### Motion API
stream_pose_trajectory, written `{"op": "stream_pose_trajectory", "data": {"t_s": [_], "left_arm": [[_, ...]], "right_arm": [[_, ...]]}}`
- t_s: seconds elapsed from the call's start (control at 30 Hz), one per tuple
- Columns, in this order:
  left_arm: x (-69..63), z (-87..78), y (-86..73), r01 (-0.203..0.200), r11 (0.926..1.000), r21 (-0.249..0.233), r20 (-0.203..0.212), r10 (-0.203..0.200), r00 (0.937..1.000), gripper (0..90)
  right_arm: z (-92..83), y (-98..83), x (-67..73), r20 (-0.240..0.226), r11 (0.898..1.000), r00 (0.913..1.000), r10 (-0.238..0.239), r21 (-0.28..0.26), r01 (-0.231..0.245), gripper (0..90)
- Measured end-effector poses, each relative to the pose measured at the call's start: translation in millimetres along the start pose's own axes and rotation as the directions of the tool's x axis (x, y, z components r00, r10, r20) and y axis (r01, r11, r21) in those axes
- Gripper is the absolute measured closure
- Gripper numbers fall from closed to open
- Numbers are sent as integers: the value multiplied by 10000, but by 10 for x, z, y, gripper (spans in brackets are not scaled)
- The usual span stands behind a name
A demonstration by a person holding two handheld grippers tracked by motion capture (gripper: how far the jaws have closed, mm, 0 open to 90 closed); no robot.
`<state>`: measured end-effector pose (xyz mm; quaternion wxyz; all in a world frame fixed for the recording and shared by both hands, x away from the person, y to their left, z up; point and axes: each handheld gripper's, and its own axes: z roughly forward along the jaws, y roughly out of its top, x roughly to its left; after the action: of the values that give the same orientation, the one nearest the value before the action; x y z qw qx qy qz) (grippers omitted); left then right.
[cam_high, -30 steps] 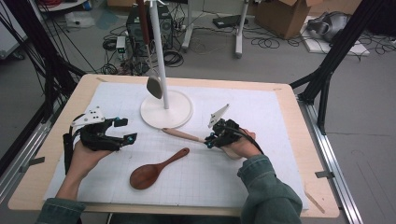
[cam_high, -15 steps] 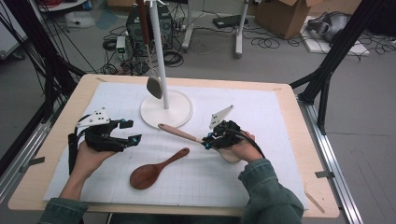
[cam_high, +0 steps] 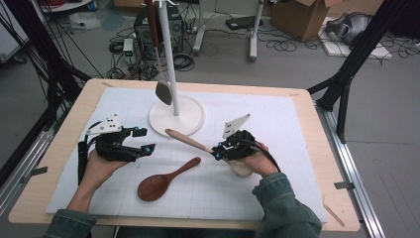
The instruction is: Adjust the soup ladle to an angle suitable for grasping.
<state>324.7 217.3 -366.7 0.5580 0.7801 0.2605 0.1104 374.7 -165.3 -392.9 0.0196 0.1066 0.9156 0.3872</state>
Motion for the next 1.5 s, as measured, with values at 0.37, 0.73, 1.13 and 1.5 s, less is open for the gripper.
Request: {"op": "stream_pose_trajectory", "data": {"t_s": [0.37, 0.73, 1.13, 1.5], "left_arm": [[-77, 82, 76, 58, 10000, -63, 472, -55, 9989, 326], [-166, 205, 155, 37, 10000, -90, 733, -30, 9973, 353], [-239, 357, 211, 78, 9999, -68, 1116, -69, 9937, 401], [-282, 473, 236, 444, 9990, -99, 996, -432, 9941, 494]], "right_arm": [[-35, 62, 105, 80, 9981, 10000, -40, -612, 45, 785], [-37, 102, 226, 138, 9937, 9999, -80, -1115, 95, 784], [22, 116, 304, 173, 9879, 9997, 143, -1544, -115, 784], [86, 156, 386, 81, 9841, 9997, 228, -1765, -210, 783]]}}
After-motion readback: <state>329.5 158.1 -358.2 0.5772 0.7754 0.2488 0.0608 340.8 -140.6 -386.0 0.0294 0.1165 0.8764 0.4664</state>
